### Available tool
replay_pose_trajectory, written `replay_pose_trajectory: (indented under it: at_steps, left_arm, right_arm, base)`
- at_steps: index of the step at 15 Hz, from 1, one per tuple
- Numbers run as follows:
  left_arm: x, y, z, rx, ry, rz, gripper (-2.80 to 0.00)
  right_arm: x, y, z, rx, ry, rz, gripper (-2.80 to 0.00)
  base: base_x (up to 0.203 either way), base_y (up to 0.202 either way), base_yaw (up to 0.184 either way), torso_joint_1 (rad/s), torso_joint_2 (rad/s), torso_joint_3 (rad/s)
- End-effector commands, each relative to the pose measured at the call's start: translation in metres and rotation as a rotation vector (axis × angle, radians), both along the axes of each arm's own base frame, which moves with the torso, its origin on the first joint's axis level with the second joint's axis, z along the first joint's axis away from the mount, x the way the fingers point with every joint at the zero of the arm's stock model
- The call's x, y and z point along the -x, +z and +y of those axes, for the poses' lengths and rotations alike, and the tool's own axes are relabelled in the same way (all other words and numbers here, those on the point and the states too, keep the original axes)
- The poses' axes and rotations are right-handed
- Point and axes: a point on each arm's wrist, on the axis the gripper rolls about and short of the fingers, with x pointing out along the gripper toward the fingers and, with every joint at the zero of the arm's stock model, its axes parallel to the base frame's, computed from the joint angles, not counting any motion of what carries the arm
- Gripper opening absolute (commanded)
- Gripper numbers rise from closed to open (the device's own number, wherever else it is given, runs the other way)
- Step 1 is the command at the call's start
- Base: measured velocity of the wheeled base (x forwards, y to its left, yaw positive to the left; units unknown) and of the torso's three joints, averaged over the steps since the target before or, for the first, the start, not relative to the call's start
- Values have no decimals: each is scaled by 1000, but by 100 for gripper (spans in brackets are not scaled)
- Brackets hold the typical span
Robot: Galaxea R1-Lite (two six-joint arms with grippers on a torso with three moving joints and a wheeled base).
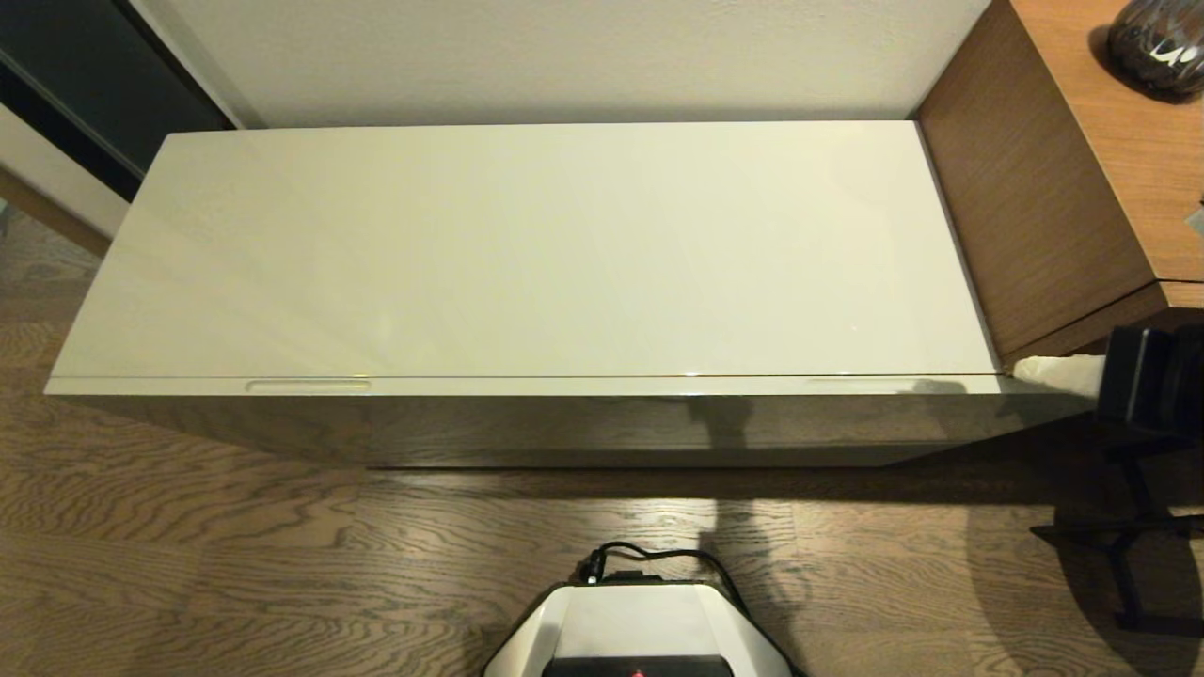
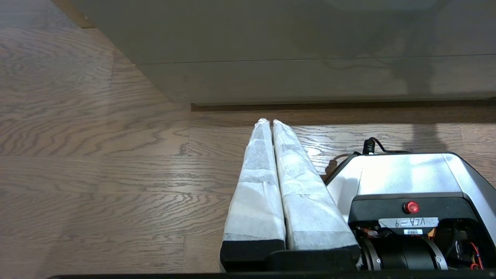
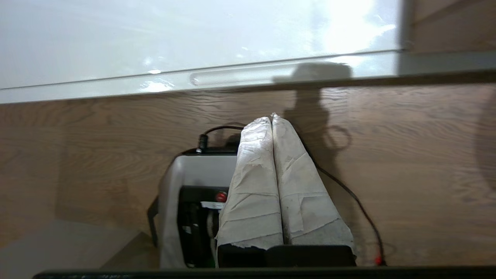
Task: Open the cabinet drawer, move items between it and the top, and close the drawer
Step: Open the drawer
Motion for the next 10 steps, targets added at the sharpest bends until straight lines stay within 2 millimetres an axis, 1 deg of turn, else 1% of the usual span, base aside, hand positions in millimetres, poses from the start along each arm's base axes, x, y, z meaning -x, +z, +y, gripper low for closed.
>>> replay_pose_trajectory:
  at_steps: [1,2,3,5,7,8,10]
  left_arm:
    - [0,0,0,0,1,2,-280]
    - [0,0,0,0,0,2,-280]
    - [0,0,0,0,0,2,-280]
    - [0,0,0,0,1,2,-280]
    - [0,0,0,0,1,2,-280]
    - [0,0,0,0,0,2,-280]
    - [0,0,0,0,1,2,-280]
  right_arm:
    - [-28,-11,19,3,44,51,-280]
    - [-36,-15,27,1,63,57,-280]
    - [-38,-16,28,0,67,58,-280]
    - [-52,-33,33,10,63,96,-280]
    - [-58,-40,35,9,61,89,-280]
    - [-63,-47,37,10,61,88,-280]
    - [-66,-57,38,18,56,122,-280]
  base:
    - [0,0,0,0,0,0]
    - [0,0,0,0,0,0]
    - [0,0,0,0,0,0]
    - [0,0,0,0,0,0]
    - [0,0,0,0,0,0]
    - [0,0,0,0,0,0]
    - [0,0,0,0,0,0]
